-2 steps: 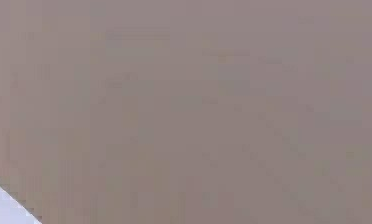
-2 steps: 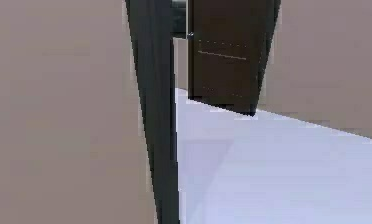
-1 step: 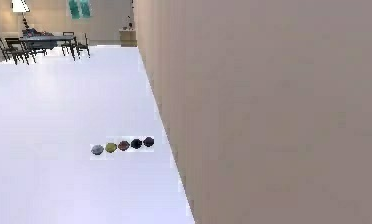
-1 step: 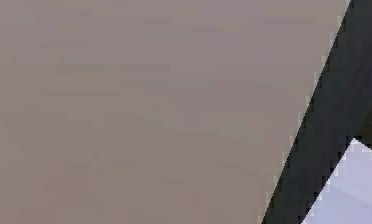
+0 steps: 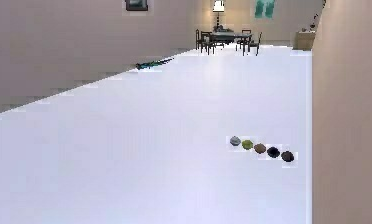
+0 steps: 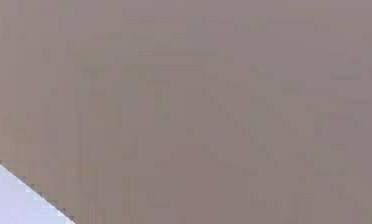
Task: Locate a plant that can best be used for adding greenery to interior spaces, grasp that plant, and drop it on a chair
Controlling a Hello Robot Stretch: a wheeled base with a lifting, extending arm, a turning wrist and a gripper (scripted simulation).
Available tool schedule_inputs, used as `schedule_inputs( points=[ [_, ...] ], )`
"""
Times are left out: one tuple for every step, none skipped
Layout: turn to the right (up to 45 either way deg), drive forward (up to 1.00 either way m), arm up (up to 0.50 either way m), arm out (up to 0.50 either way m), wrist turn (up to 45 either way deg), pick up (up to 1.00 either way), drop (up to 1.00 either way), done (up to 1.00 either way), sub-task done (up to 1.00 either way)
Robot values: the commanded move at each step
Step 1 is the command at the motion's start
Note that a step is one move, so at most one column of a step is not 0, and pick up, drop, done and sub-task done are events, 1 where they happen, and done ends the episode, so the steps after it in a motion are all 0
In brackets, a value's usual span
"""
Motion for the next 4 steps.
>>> schedule_inputs(
  points=[
    [-45.0, 0.00, 0.00, 0.00, 0.0, 0.00, 0.00, 0.00, 0.00],
    [-9.0, 0.00, 0.00, 0.00, 0.0, 0.00, 0.00, 0.00, 0.00],
    [0.0, 0.30, 0.00, 0.00, 0.0, 0.00, 0.00, 0.00, 0.00],
    [-45.0, 0.00, 0.00, 0.00, 0.0, 0.00, 0.00, 0.00, 0.00]
  ],
)
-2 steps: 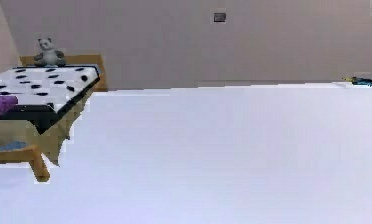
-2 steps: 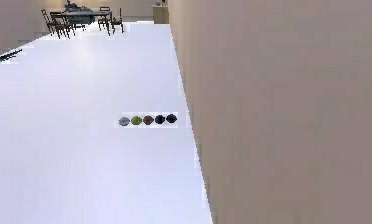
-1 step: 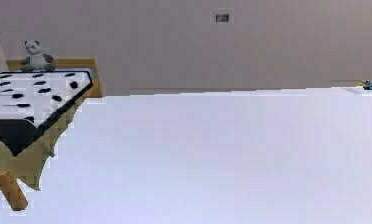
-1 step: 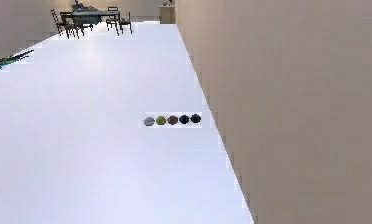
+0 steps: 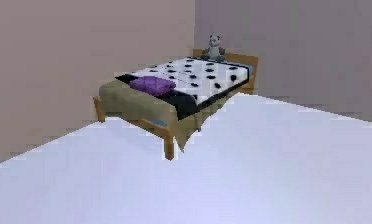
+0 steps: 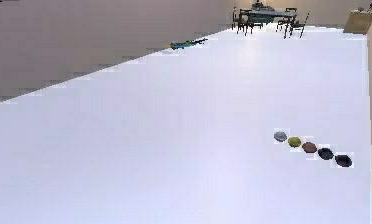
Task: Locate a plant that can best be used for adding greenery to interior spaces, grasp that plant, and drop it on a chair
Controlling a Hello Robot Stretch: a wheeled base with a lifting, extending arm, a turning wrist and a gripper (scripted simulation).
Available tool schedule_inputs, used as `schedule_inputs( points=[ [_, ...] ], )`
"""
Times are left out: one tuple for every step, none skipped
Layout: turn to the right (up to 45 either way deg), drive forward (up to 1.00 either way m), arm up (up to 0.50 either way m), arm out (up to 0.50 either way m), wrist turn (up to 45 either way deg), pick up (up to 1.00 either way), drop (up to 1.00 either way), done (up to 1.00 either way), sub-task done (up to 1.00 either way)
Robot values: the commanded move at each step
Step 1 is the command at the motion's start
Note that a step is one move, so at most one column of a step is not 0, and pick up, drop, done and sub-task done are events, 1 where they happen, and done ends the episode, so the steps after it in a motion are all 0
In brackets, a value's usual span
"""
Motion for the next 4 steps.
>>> schedule_inputs(
  points=[
    [-18.0, 0.00, 0.00, 0.00, 0.0, 0.00, 0.00, 0.00, 0.00],
    [0.0, 0.55, 0.00, 0.00, 0.0, 0.00, 0.00, 0.00, 0.00],
    [-45.0, 0.00, 0.00, 0.00, 0.0, 0.00, 0.00, 0.00, 0.00],
    [-18.0, 0.00, 0.00, 0.00, 0.0, 0.00, 0.00, 0.00, 0.00]
  ],
)
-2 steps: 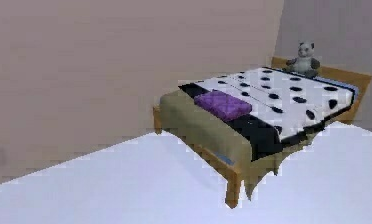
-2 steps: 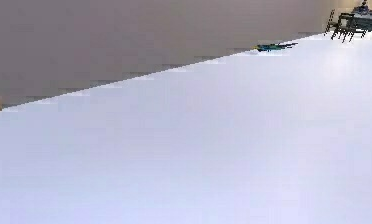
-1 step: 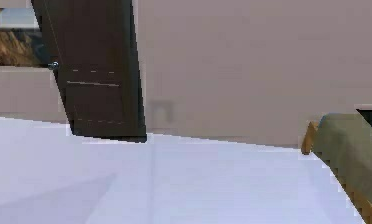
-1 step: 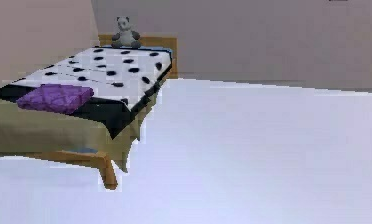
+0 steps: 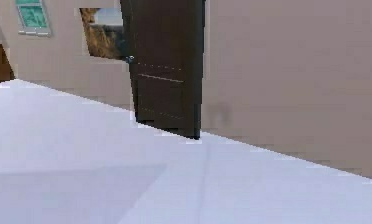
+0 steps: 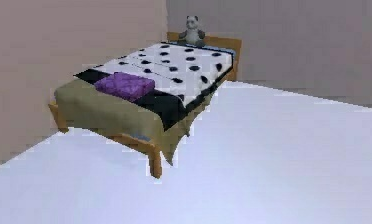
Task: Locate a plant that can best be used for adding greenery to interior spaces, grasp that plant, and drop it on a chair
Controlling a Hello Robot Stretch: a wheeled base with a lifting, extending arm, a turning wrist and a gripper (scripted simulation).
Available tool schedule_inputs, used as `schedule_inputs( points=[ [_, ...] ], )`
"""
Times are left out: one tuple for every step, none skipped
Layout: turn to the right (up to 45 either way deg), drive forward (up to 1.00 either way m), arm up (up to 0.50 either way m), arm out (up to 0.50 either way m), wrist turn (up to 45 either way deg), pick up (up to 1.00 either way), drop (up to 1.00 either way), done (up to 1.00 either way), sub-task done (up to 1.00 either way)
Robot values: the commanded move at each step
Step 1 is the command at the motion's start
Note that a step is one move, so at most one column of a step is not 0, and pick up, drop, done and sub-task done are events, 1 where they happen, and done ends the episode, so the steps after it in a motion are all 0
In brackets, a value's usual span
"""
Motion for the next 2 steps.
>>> schedule_inputs(
  points=[
    [0.0, 0.90, 0.00, 0.00, 0.0, 0.00, 0.00, 0.00, 0.00],
    [-45.0, 0.00, 0.00, 0.00, 0.0, 0.00, 0.00, 0.00, 0.00]
  ],
)
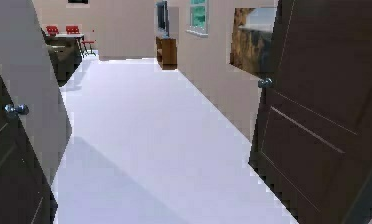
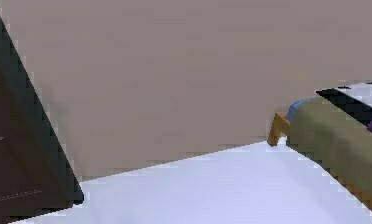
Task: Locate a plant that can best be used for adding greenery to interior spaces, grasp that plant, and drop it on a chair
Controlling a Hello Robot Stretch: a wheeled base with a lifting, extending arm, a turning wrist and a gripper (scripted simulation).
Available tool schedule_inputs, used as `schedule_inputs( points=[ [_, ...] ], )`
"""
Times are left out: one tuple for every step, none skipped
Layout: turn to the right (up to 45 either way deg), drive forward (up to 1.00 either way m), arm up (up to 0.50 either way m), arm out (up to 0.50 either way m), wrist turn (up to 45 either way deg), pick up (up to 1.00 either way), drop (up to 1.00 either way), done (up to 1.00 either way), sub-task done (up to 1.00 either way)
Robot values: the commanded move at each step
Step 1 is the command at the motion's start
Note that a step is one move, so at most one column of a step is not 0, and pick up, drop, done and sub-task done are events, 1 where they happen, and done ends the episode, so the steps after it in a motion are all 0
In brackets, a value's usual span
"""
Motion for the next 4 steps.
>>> schedule_inputs(
  points=[
    [-15.0, 0.00, 0.00, 0.00, 0.0, 0.00, 0.00, 0.00, 0.00],
    [0.0, 1.00, 0.00, 0.00, 0.0, 0.00, 0.00, 0.00, 0.00],
    [-6.0, 0.00, 0.00, 0.00, 0.0, 0.00, 0.00, 0.00, 0.00],
    [0.0, 0.65, 0.00, 0.00, 0.0, 0.00, 0.00, 0.00, 0.00]
  ],
)
